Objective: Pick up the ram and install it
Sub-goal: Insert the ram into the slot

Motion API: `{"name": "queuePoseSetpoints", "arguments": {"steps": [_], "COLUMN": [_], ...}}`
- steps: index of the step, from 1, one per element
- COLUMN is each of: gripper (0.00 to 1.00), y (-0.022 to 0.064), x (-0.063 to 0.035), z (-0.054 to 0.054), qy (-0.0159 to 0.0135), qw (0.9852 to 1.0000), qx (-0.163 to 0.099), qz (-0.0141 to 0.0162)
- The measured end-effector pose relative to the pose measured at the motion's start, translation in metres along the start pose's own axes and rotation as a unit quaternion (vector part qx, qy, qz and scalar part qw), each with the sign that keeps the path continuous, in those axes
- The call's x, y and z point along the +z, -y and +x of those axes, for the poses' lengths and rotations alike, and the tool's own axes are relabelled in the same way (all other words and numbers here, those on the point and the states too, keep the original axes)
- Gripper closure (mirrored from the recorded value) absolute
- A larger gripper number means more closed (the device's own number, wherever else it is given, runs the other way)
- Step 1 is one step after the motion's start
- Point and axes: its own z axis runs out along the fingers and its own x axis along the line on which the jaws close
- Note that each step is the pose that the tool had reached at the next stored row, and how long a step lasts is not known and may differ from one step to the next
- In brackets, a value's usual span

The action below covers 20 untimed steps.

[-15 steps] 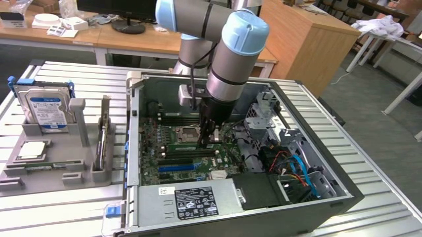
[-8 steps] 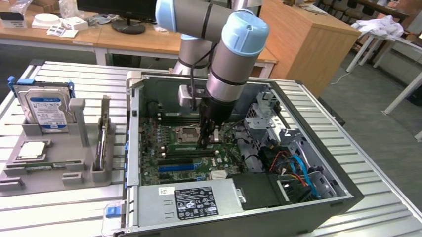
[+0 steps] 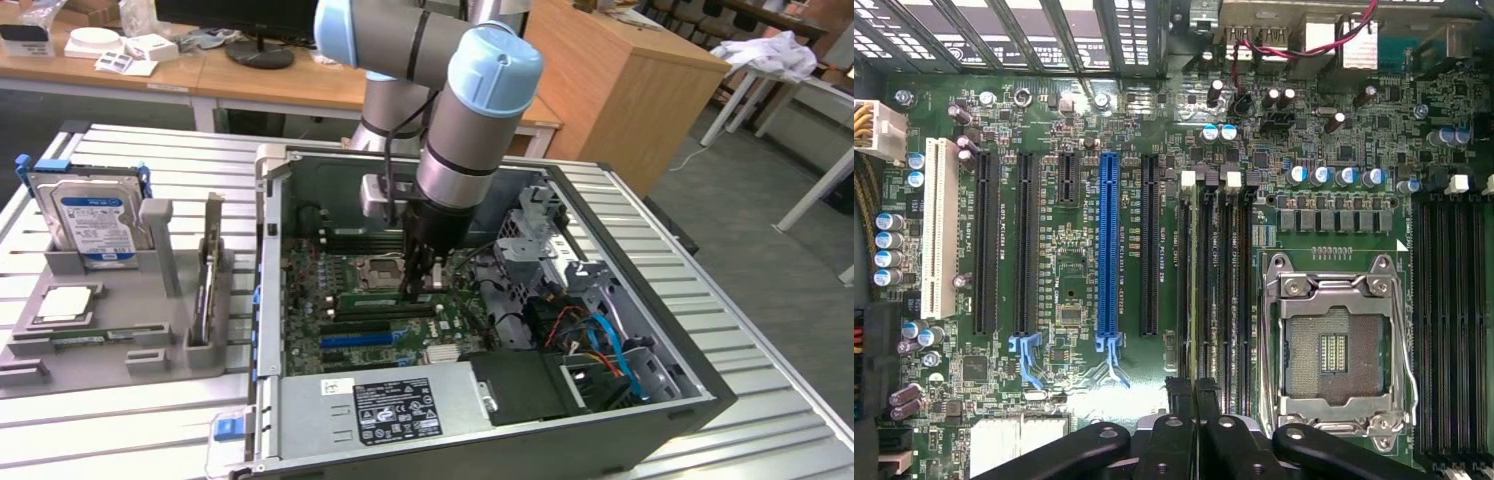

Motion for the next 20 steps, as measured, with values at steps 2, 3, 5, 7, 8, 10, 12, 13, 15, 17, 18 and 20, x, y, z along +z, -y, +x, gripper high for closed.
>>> {"name": "queuePoseSetpoints", "arguments": {"steps": [2, 3, 5, 7, 8, 10, 12, 13, 15, 17, 18, 20], "gripper": [0.88, 0.88, 0.88, 0.88, 0.88, 0.88, 0.88, 0.88, 0.88, 0.88, 0.88, 0.88], "y": [-0.0004, -0.0004, -0.0004, -0.0004, -0.0004, -0.0004, -0.0004, -0.0004, -0.0003, -0.0003, -0.0003, -0.0003], "x": [0.0001, 0.0001, 0.0001, 0.0002, 0.0002, 0.0001, 0.0002, 0.0006, 0.0015, 0.0025, 0.0028, 0.0028], "z": [0.0, 0.0, 0.0, 0.0005, 0.0009, 0.001, 0.001, 0.0011, 0.0011, 0.0011, 0.0012, 0.0012], "qy": [0.0001, 0.0001, 0.0001, 0.0002, 0.0001, 0.0001, 0.0001, 0.0001, 0.0, 0.0001, 0.0, 0.0], "qw": [1.0, 1.0, 1.0, 1.0, 1.0, 1.0, 1.0, 1.0, 1.0, 1.0, 1.0, 1.0], "qx": [0.0, 0.0, 0.0, 0.0, 0.0, 0.0, 0.0, 0.0, 0.0, 0.0, 0.0, 0.0], "qz": [0.0, 0.0, 0.0, 0.0, 0.0, 0.0, 0.0, 0.0, 0.0, 0.0, 0.0, 0.0]}}
